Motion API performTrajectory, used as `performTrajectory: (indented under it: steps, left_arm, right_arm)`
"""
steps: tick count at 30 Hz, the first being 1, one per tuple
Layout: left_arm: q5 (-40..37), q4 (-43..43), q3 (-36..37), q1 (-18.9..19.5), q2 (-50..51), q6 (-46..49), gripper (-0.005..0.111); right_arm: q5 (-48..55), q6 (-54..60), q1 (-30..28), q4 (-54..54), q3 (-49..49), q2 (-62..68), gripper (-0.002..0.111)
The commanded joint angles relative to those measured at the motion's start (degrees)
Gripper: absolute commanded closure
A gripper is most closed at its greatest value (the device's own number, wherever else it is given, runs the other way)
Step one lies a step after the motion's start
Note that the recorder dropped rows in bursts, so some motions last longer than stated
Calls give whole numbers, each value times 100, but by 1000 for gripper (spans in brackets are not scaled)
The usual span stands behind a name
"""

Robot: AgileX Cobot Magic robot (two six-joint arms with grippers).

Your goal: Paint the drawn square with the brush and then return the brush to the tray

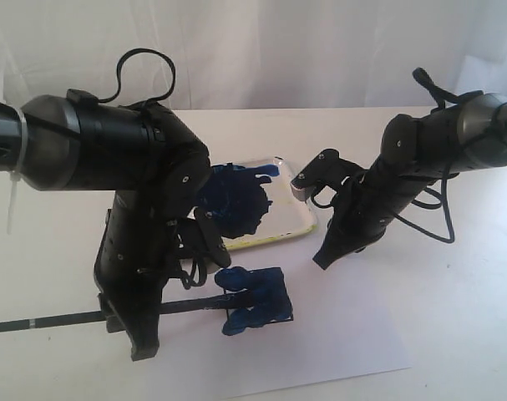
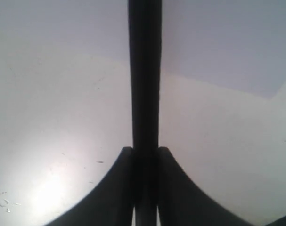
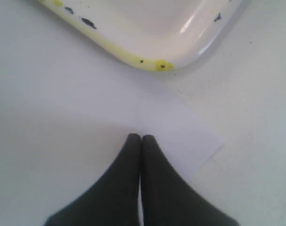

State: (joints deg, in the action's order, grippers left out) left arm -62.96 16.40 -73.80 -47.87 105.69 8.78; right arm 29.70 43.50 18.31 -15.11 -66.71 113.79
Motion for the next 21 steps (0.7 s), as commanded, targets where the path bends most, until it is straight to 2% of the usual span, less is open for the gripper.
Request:
performTrajectory:
  steps: [1,7,11,16,21]
  left_arm:
    - [-457,47,-36,-22,-50,50,107]
    - [-58,-161,-36,-22,-517,61,107]
    - [192,-564,-13,-22,-255,354,107]
    - [59,-202,-13,-22,74,-159,107]
    - [-411,48,-13,-22,62,-147,107]
  right_arm:
    - [65,38,-8,78,14,60,108]
    - [65,38,-8,78,14,60,108]
    - [65,38,-8,78,14,60,108]
    - [65,38,-8,78,14,60,108]
    - [65,38,-8,78,14,60,108]
